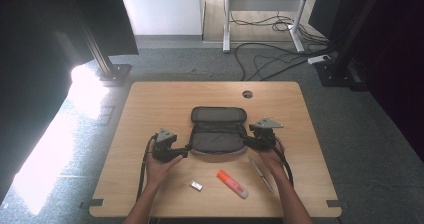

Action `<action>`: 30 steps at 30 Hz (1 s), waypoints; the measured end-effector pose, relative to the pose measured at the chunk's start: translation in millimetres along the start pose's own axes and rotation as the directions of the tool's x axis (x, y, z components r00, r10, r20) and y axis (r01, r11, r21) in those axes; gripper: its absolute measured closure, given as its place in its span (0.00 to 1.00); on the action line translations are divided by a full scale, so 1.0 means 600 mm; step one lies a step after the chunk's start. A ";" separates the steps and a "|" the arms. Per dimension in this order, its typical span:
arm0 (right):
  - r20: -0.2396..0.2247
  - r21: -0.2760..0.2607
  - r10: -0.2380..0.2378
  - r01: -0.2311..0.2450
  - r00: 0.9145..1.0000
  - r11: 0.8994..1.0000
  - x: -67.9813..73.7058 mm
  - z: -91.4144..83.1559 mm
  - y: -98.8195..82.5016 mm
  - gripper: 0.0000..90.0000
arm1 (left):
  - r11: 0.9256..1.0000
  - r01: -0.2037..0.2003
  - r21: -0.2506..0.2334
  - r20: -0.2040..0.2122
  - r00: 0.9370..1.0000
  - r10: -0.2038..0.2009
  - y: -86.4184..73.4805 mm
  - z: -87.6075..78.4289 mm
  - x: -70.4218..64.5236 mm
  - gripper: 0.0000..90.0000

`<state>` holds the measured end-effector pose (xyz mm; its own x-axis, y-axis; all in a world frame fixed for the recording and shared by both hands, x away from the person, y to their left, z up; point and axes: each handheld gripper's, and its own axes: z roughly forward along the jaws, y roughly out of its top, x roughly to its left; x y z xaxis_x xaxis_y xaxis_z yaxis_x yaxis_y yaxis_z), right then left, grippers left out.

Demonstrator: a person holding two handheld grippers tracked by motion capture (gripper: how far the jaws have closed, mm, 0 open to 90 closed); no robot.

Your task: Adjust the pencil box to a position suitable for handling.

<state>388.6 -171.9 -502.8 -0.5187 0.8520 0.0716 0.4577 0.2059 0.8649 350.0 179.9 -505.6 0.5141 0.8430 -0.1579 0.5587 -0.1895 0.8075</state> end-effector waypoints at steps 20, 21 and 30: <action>-0.025 -0.006 0.053 -0.053 0.998 0.999 -0.016 -0.066 -0.067 0.51 | 1.000 0.015 0.026 -0.012 1.000 -0.015 -0.051 -0.036 0.018 0.27; -0.022 -0.001 0.045 -0.045 0.999 0.999 -0.010 -0.073 -0.074 0.51 | 0.999 0.013 0.035 -0.016 1.000 -0.012 -0.057 -0.037 0.019 0.27; -0.036 0.016 0.040 -0.039 0.999 0.999 0.005 -0.090 -0.095 0.51 | 0.998 -0.021 0.063 -0.041 0.999 0.024 -0.076 -0.045 0.019 0.27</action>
<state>322.1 -206.8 -525.1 -0.5253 0.8418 0.1238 0.4893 0.1798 0.8534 313.0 211.6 -529.1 0.5001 0.8583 -0.1149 0.5871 -0.2386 0.7735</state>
